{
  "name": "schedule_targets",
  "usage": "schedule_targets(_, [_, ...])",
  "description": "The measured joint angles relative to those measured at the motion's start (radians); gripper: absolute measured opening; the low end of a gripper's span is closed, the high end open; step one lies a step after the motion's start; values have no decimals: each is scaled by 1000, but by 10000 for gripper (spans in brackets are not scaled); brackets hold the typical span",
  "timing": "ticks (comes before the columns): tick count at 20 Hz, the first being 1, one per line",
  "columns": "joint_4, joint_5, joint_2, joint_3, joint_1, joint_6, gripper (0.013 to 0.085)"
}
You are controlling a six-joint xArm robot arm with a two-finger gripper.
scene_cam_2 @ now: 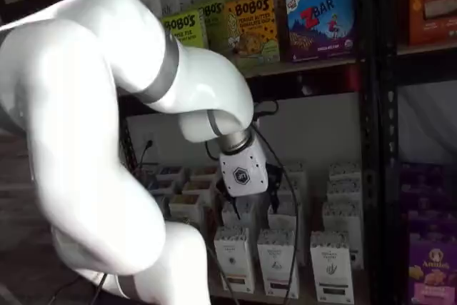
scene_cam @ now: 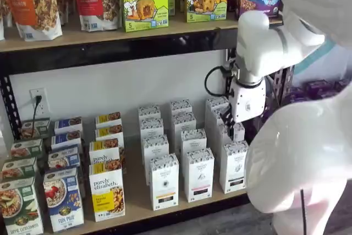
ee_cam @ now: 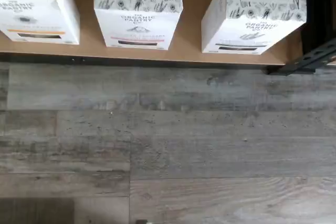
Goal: Pick up the white box with a green strip in the middle, on the bottom shelf, the sixth box from the left
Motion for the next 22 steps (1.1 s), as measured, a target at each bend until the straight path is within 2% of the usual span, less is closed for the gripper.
schedule_targets(2, [-13,-44,70,-8,5,20,850])
schedule_targets(6, [-117,-163,197,-13,9,127,850])
schedule_targets(8, [-155,-211,249,-19,5,162,850])
schedule_targets(11, [-246,-316,330,-27,-20,238,850])
schedule_targets(14, [-295,-379,399,-46,-44,268,850])
schedule_targets(17, [-304,-392,458,-77,-56,266,850])
schedule_targets(20, [-286,-430,545,-121,-74,235,850])
schedule_targets(22, [-231,-474,611,-154,-84,173,850])
